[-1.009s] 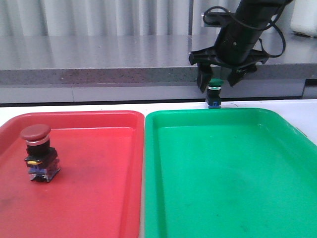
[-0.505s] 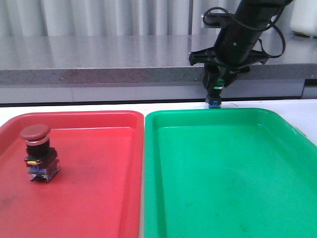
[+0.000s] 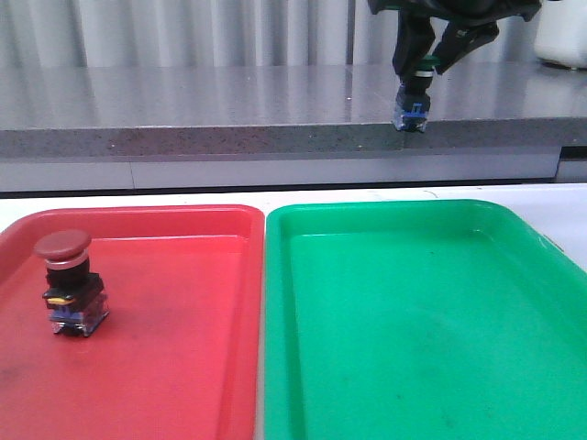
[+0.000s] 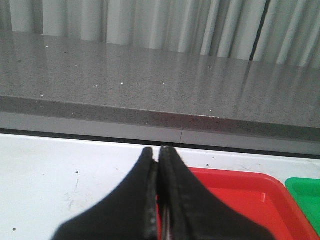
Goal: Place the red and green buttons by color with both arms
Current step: 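Lift the green button with the right gripper toward the green tray, then lower the green button into the green tray and open the right gripper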
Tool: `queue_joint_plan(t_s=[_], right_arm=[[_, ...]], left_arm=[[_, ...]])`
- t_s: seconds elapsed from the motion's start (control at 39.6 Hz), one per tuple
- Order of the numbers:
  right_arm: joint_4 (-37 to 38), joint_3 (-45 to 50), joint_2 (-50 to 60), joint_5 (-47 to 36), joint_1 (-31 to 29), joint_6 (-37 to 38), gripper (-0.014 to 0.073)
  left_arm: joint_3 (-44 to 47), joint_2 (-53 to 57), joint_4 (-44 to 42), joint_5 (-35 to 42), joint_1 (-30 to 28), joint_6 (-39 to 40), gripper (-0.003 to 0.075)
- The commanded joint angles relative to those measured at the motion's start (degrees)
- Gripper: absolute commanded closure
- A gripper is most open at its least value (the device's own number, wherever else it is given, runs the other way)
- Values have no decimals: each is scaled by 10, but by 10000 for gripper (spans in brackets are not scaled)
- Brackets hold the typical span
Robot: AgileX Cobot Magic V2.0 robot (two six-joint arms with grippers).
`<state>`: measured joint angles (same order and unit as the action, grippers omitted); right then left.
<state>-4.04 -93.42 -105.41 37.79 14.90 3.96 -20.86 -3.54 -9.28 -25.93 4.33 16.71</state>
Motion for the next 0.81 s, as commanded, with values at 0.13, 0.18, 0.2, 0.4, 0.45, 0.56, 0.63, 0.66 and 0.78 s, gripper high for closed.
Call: queue_joint_plan(t_s=[0.13, 0.18, 0.2, 0.4, 0.45, 0.56, 0.63, 0.66, 0.78], right_arm=[[-4, 189, 163, -125, 39, -3, 398], [-13, 233, 191, -140, 47, -3, 398], [-16, 251, 198, -144, 51, -3, 398], [-31, 394, 252, -185, 67, -3, 398], [-31, 419, 254, -195, 67, -3, 398], [-35, 451, 252, -224, 70, -3, 398], [-43, 463, 252, -252, 73, -3, 398], [-50, 464, 252, -255, 75, -3, 398], [-60, 464, 252, -246, 76, -3, 398]], left_arm=[[-14, -7, 1, 47, 0, 4, 740], [-14, -7, 1, 47, 0, 4, 740], [-14, -7, 1, 47, 0, 4, 740], [-14, -7, 1, 47, 0, 4, 740], [-14, -7, 1, 47, 0, 4, 740], [-14, -7, 1, 47, 0, 4, 740], [-14, -7, 1, 47, 0, 4, 740], [-14, -7, 1, 47, 0, 4, 740], [-14, -7, 2, 47, 0, 4, 740]])
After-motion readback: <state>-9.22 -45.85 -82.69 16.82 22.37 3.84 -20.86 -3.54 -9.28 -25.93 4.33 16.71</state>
